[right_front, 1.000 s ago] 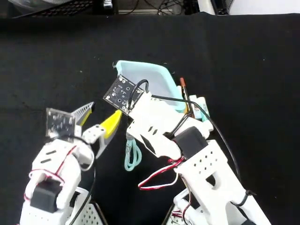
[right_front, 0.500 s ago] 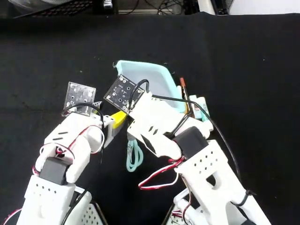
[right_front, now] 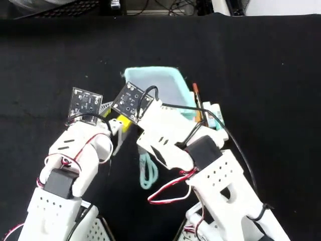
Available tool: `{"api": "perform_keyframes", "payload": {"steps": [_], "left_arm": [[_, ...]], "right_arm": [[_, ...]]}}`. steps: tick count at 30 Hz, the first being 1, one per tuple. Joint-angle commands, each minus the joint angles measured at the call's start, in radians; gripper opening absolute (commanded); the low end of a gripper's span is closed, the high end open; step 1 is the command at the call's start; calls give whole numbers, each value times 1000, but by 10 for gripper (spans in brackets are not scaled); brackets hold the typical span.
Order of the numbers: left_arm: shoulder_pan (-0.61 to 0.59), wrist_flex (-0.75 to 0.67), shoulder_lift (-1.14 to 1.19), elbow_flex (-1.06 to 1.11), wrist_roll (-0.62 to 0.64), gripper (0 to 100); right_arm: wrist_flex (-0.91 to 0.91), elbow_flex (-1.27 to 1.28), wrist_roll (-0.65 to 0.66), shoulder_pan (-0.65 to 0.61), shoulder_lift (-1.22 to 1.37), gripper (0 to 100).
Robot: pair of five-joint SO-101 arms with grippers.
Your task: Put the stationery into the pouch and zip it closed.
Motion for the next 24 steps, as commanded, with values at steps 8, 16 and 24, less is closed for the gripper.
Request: {"api": "perform_keyframes", "payload": {"steps": [8, 16, 24], "left_arm": [[1, -43, 0, 36, 2, 251], [10, 74, -2, -8, 5, 257], [4, 114, 6, -42, 3, 258]], "right_arm": [[0, -61, 6, 8, -30, 12], [-6, -61, 11, 8, -28, 12], [-28, -61, 11, 6, -27, 12]]}}
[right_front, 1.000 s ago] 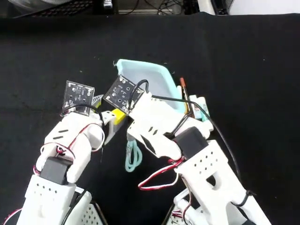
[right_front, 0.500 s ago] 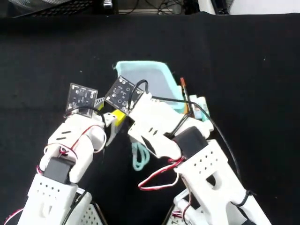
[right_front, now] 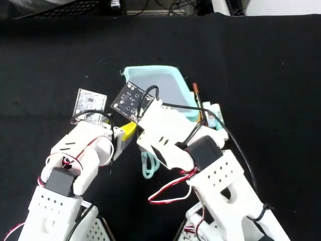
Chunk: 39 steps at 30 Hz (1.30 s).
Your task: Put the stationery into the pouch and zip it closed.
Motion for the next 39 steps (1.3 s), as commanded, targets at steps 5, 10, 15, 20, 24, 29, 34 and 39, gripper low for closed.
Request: {"api": "perform_keyframes", "payload": {"steps": [5, 10, 15, 20, 24, 29, 34, 39], "left_arm": [[8, -189, -2, 39, 0, 258], [4, -249, -2, 101, -3, 258], [10, -241, -2, 114, -25, 235], [2, -238, -11, 97, -61, 34], [-24, -137, -11, 2, -51, 34], [-127, 126, -3, -263, -32, 30], [-248, 387, 0, -541, -141, 30], [-266, 568, 40, -750, -164, 30]], "right_arm": [[-18, -56, 11, 6, -28, 12], [-17, -53, 9, 6, -28, 12], [-3, -58, 8, 8, -35, 12], [75, -131, 8, 12, -36, 12], [135, -213, -2, 12, -36, 12], [192, -343, -12, 14, -54, 12], [245, -458, -9, 15, -125, 12], [261, -473, -6, 127, -142, 12]]}}
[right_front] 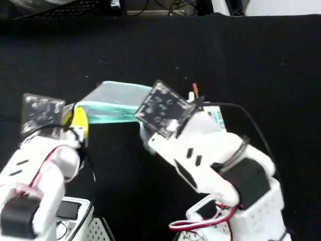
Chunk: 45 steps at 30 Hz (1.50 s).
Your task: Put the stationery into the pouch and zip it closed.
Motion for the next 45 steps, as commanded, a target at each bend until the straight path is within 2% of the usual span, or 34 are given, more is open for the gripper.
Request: {"api": "perform_keyframes", "payload": {"steps": [1, 7, 11, 15, 18, 26, 30, 31, 35, 39, 41, 45], "left_arm": [[-38, 114, 74, -171, -17, 30], [-38, 221, 371, -302, -11, 30], [-36, 275, 531, -404, 38, 35], [-36, 327, 644, -452, 43, 113], [-36, 334, 689, -453, 43, 153], [-35, 336, 690, -472, 44, 151], [-35, 333, 690, -492, 95, 47], [-35, 328, 690, -495, 107, 21], [-15, 311, 690, -493, 114, 28], [36, 296, 690, -493, 163, 30], [58, 290, 690, -493, 186, 30], [59, 255, 698, -493, 192, 30]], "right_arm": [[6, -53, 0, 104, -30, 12], [6, -21, 0, 120, -21, 12], [5, 61, 2, 120, -21, 12], [-26, 131, 2, 123, -28, 12], [-31, 145, 2, 123, -27, 12], [-31, 140, 0, 124, -30, 12], [9, 136, -18, 114, -38, 64], [35, 131, -46, 97, -48, 100], [141, 147, -106, -9, -110, 221], [144, 272, -112, -222, -177, 237], [117, 363, -114, -279, -208, 237], [-41, 587, -114, -295, -268, 267]]}}
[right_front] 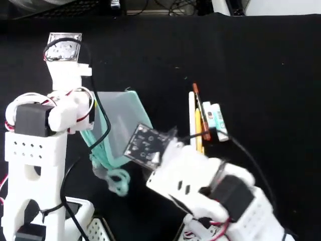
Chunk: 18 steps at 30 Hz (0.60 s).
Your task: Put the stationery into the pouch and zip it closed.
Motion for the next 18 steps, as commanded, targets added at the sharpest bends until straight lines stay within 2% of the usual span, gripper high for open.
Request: {"api": "perform_keyframes", "payload": {"steps": [1, 4, 7, 11, 15, 18], "left_arm": [[18, -43, 8, -38, 15, 30], [18, -63, 9, -28, 78, 30], [16, -68, 9, -38, 130, 30], [-5, -77, 9, -38, 178, 30], [-8, -71, 9, -28, 181, 30], [-4, -71, 9, -28, 176, 30]], "right_arm": [[-157, 177, -12, -51, -54, 292], [-296, 309, -52, -106, -99, 350], [-430, 404, -143, -160, -127, 354], [-572, 469, -195, -216, -133, 354], [-723, 519, -196, -155, -131, 350], [-847, 558, -190, -61, -130, 280]]}}
